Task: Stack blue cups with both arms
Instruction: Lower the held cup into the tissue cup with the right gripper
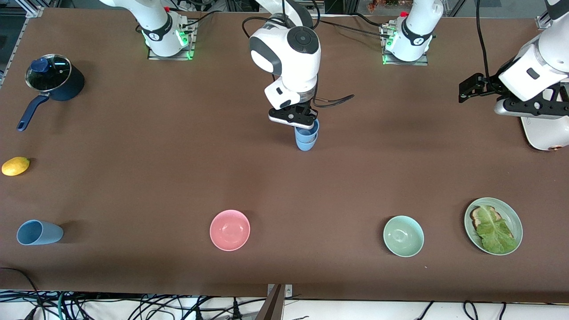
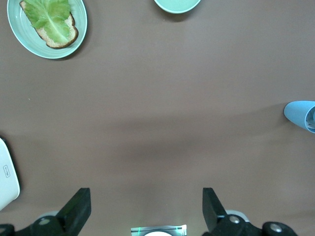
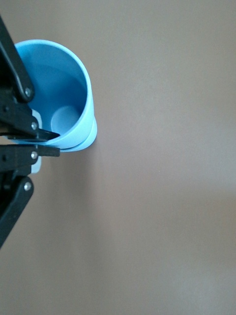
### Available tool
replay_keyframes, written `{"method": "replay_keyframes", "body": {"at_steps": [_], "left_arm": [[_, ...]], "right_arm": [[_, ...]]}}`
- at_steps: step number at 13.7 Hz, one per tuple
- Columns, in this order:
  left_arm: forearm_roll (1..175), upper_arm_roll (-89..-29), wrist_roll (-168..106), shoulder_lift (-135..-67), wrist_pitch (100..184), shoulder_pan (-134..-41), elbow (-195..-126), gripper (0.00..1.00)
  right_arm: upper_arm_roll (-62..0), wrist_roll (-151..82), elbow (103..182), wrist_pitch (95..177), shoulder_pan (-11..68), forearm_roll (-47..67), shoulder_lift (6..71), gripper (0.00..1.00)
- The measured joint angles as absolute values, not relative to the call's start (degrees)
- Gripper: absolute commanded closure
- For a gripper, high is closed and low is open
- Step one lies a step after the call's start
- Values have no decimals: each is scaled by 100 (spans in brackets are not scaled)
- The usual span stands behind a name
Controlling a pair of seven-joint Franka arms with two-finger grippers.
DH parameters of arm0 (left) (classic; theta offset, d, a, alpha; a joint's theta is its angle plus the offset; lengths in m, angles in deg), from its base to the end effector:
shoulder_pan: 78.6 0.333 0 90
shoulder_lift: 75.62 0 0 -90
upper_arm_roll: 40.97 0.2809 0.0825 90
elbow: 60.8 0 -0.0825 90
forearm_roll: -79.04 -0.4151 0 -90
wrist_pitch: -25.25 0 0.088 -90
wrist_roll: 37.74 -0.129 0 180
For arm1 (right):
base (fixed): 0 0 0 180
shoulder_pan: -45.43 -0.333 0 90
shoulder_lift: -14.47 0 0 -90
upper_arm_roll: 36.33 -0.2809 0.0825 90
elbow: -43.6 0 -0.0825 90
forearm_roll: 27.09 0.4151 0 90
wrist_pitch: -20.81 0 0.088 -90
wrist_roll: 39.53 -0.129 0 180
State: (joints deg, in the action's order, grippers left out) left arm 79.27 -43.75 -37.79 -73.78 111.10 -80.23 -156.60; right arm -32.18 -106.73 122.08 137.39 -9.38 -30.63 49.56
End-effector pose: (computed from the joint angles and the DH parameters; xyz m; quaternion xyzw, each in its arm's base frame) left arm 0.5604 -0.0441 0.5299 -0.9967 0.0387 0.0707 0.0015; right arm 0.4645 0.5725 0.3021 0.9908 -0.1236 0.0555 0.0020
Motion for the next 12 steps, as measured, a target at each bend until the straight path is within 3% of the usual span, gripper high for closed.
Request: {"method": "replay_keyframes", "body": {"at_steps": [12], "left_arm": [[7927,-4375,-3779,-7379,11105,-8022,-15660,0]], "right_arm": [[-3154,-10773,12190,14220,-938,-3337,5326,100]]}}
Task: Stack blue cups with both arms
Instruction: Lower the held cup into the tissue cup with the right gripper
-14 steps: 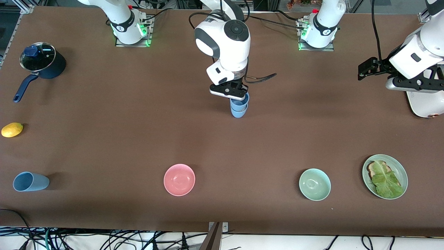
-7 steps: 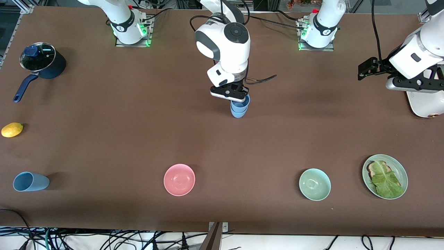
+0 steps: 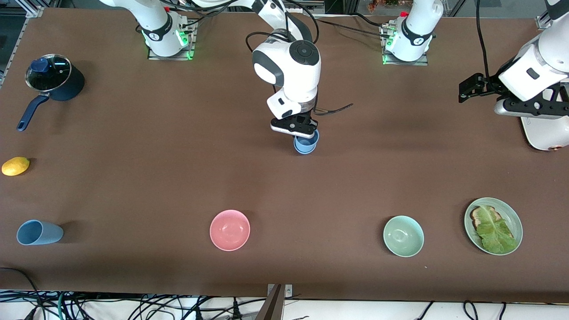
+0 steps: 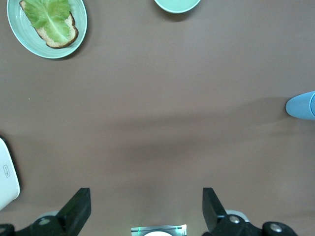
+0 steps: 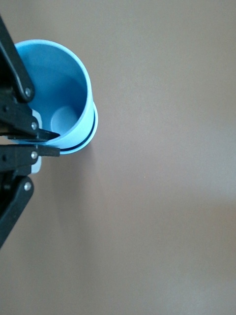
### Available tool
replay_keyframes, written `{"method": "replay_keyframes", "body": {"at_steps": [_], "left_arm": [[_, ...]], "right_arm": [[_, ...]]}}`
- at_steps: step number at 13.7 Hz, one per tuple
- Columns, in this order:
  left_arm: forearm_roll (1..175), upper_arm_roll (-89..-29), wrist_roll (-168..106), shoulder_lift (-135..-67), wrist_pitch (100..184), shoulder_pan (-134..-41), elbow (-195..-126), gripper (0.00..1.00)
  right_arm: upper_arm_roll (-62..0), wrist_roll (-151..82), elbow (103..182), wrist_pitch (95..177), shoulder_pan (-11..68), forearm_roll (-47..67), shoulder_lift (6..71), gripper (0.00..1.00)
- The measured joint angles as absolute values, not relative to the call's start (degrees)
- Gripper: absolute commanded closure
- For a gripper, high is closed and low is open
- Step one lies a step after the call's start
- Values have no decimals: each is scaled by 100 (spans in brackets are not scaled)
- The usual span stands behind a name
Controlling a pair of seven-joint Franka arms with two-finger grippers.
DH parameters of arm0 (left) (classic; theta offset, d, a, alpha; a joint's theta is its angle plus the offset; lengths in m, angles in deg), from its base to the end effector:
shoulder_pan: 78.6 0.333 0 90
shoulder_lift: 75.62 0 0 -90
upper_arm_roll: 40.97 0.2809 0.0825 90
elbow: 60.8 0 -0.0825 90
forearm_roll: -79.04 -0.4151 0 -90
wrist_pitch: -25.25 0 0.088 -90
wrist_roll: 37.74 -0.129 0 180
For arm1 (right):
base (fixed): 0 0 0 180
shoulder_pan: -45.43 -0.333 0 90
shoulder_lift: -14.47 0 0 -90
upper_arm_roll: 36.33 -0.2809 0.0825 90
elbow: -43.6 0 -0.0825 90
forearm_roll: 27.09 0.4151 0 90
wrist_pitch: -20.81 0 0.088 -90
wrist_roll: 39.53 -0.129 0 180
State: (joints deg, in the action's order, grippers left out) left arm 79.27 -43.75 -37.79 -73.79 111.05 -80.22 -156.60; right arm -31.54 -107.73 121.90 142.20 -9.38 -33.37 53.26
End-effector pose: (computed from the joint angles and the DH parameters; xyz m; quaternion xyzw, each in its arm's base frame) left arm 0.5604 -0.0440 0.5297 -0.9967 0.0387 0.0713 0.0015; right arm 0.4764 0.5730 0.2647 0.9892 -0.1209 0.0828 0.0049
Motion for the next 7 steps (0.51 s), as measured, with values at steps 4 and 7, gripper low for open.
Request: {"method": "replay_keyframes", "body": {"at_steps": [4,7], "left_arm": [[7927,-4375,-3779,-7379,11105,-8023,-15660,0],[7927,-4375,-3779,-7379,11105,-8022,-15660,0]], "right_arm": [[-3154,-10773,12159,14220,-939,-3337,5325,100],[-3154,-10773,12158,14220,-940,-3337,5325,100]]}}
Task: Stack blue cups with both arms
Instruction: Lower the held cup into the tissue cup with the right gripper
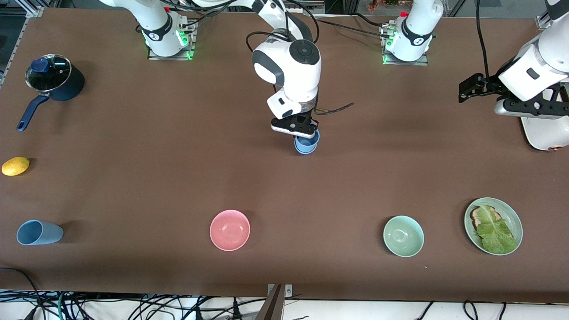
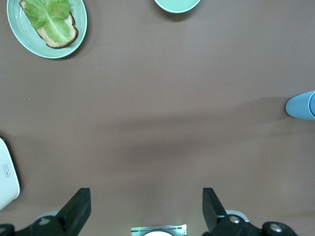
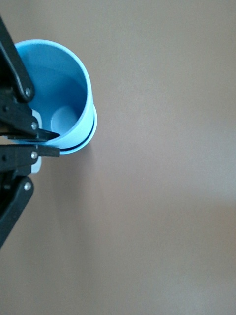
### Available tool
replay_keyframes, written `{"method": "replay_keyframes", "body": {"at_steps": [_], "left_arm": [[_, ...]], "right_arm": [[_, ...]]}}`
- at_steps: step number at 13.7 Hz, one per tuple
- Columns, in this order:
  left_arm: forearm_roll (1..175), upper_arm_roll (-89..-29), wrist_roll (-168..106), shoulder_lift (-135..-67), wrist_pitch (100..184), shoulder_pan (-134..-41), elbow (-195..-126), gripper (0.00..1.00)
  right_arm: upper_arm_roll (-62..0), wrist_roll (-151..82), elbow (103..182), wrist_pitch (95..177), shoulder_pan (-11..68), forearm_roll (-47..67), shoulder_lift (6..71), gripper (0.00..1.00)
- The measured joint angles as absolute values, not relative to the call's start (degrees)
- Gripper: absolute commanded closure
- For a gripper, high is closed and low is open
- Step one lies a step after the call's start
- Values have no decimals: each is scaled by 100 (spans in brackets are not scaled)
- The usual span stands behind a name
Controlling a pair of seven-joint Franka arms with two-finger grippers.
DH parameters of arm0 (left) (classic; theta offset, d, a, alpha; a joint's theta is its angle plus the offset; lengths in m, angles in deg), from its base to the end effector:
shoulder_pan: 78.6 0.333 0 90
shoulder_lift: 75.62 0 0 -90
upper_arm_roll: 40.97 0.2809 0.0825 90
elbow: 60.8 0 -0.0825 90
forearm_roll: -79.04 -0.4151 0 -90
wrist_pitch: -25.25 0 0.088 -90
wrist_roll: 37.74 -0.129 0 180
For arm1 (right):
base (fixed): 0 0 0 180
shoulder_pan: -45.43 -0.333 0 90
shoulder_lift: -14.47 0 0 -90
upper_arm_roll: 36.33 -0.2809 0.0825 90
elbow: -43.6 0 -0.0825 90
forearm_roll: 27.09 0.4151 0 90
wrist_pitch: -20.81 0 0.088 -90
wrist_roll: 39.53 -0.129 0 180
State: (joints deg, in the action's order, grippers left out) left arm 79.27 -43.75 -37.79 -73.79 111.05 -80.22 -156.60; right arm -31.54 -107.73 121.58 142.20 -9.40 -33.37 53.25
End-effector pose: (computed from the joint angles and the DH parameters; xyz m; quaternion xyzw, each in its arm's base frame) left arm 0.5604 -0.0440 0.5297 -0.9967 0.0387 0.0713 0.0015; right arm 0.4770 0.5743 0.2677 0.9891 -0.1208 0.0843 0.0025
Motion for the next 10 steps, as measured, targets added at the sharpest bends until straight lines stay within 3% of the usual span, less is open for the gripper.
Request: {"method": "replay_keyframes", "body": {"at_steps": [10], "left_arm": [[7927,-4375,-3779,-7379,11105,-8022,-15660,0]], "right_arm": [[-3156,-10773,12128,14143,-1044,-3337,5316,100]]}}
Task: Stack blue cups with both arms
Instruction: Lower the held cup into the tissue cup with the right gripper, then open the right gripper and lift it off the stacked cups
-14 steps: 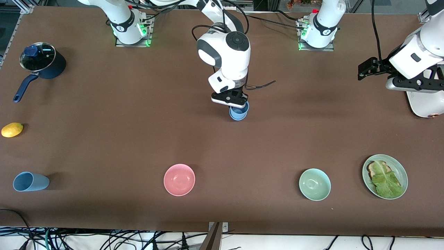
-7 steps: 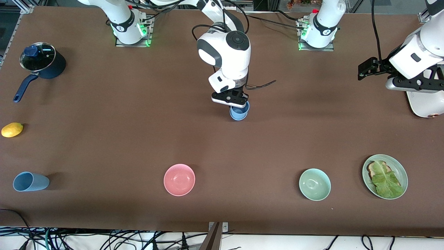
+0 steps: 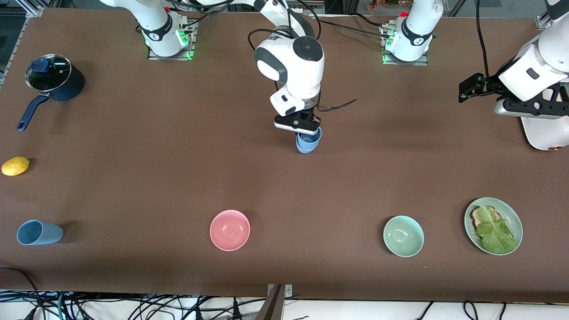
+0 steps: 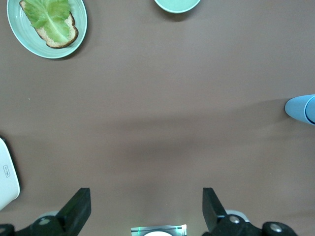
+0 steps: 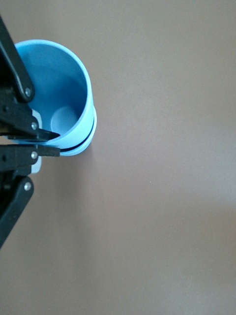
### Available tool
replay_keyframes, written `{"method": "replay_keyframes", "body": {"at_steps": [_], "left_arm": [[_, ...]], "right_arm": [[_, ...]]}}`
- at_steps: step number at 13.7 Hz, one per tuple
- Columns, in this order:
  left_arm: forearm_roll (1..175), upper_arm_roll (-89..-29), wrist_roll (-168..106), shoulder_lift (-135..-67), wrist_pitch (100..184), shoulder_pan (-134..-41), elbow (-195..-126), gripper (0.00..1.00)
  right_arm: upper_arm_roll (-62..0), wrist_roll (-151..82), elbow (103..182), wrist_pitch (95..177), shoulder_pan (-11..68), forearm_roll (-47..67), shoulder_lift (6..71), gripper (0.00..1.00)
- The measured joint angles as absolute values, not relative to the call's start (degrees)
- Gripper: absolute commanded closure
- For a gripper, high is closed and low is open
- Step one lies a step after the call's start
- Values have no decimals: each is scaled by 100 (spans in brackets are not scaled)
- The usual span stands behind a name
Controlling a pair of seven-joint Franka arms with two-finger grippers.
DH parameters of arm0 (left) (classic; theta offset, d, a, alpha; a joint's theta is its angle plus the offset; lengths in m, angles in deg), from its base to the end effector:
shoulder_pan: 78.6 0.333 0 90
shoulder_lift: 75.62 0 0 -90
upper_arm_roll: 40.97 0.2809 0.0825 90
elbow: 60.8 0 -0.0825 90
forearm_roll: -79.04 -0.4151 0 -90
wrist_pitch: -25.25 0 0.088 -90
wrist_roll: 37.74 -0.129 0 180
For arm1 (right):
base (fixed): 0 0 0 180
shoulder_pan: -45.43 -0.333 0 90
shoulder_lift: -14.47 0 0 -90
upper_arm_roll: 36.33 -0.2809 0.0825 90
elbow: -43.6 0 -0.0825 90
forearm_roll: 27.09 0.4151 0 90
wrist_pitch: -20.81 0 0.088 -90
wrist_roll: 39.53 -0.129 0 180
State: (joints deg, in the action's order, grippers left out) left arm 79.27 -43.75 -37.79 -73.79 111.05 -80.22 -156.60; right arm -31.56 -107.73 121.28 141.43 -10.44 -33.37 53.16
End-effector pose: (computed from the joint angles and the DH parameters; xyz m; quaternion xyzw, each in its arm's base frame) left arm 0.5604 -0.0440 0.5297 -0.9967 0.0387 0.0713 0.0015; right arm 0.4662 0.5827 0.2702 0.9902 -0.1123 0.0828 0.0046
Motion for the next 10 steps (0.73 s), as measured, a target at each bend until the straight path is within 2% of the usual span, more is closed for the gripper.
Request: {"method": "replay_keyframes", "body": {"at_steps": [1,2,3,5,6,8,9,10], "left_arm": [[7927,-4375,-3779,-7379,11105,-8022,-15660,0],[7927,-4375,-3779,-7379,11105,-8022,-15660,0],[7927,-4375,-3779,-7379,11105,-8022,-15660,0],[7927,-4375,-3779,-7379,11105,-8022,-15660,0],[7927,-4375,-3779,-7379,11105,-8022,-15660,0],[7927,-4375,-3779,-7379,11105,-8022,-15660,0],[7927,-4375,-3779,-7379,11105,-8022,-15660,0],[7927,-4375,-3779,-7379,11105,-8022,-15660,0]], "right_arm": [[-3156,-10773,12106,14112,-1046,-3337,5306,100],[-3156,-10773,12089,14091,-1046,-3337,5301,76],[-3156,-10773,12080,14081,-1046,-3337,5300,61],[-3156,-10773,12077,14080,-1046,-3337,5300,59],[-3155,-10773,12077,14079,-1046,-3337,5300,47],[-3154,-10773,12074,14079,-1046,-3337,5299,38],[-3154,-10773,12072,14079,-1046,-3337,5298,31],[-3153,-10773,12069,14079,-1045,-3337,5297,19]]}}
